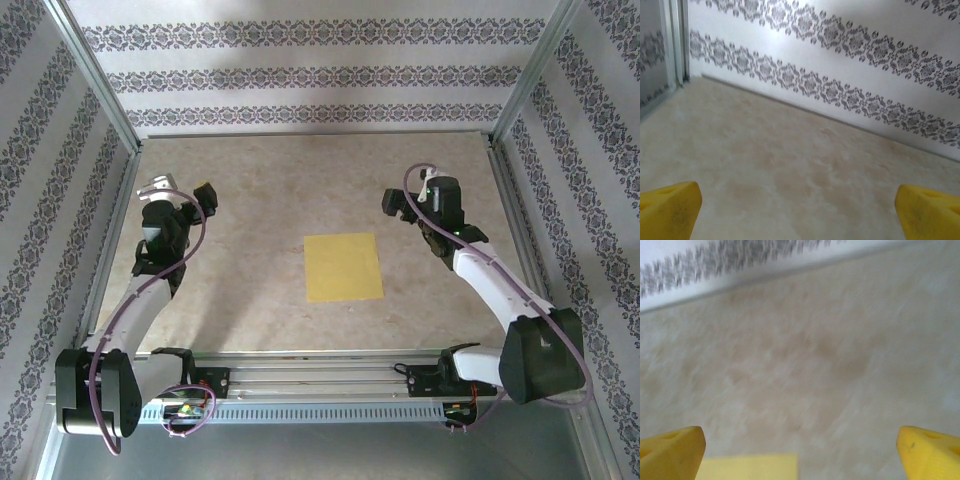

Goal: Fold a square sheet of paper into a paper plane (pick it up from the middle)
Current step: Move the square sheet of paper to the center of the table.

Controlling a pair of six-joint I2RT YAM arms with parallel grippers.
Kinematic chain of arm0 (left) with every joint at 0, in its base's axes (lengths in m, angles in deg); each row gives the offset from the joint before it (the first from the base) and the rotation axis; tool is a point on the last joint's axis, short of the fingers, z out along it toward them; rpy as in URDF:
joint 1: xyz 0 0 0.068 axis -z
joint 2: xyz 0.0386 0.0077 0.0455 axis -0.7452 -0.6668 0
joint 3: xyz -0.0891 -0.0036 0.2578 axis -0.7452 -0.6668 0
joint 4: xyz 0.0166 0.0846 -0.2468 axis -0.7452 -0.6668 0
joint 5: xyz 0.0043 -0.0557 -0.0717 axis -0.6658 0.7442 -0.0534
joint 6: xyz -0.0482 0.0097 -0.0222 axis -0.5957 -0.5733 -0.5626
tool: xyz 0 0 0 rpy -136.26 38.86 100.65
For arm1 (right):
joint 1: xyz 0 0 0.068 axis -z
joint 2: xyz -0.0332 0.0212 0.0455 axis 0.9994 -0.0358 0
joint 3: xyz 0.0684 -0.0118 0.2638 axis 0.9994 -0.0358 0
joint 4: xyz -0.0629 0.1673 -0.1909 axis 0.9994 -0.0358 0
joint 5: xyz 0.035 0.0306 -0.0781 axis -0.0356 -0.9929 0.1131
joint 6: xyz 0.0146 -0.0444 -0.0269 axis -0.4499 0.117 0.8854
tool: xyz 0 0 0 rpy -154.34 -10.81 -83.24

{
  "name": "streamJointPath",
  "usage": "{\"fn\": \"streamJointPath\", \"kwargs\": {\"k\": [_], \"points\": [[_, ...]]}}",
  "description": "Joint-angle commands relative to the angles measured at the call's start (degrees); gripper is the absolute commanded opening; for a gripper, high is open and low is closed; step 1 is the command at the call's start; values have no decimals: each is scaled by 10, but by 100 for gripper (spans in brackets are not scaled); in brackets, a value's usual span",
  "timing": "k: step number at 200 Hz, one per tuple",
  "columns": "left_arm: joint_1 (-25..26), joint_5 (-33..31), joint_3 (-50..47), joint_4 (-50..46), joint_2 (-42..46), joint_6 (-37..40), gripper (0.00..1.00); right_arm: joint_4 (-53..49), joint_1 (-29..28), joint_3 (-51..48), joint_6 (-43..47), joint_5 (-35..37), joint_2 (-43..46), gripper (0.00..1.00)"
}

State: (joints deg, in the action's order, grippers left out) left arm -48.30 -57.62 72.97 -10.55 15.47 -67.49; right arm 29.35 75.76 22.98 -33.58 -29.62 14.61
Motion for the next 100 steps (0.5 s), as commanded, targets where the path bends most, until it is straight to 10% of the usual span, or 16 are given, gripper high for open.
{"fn": "streamJointPath", "kwargs": {"k": [1,100], "points": [[-7,55,-6,-111,-13,-94,99,-80,-25,-7,-117,-99,-30,98],[-2,204,40,-142,-132,-146,100,-125,-141,39,-214,-77,-209,82]]}}
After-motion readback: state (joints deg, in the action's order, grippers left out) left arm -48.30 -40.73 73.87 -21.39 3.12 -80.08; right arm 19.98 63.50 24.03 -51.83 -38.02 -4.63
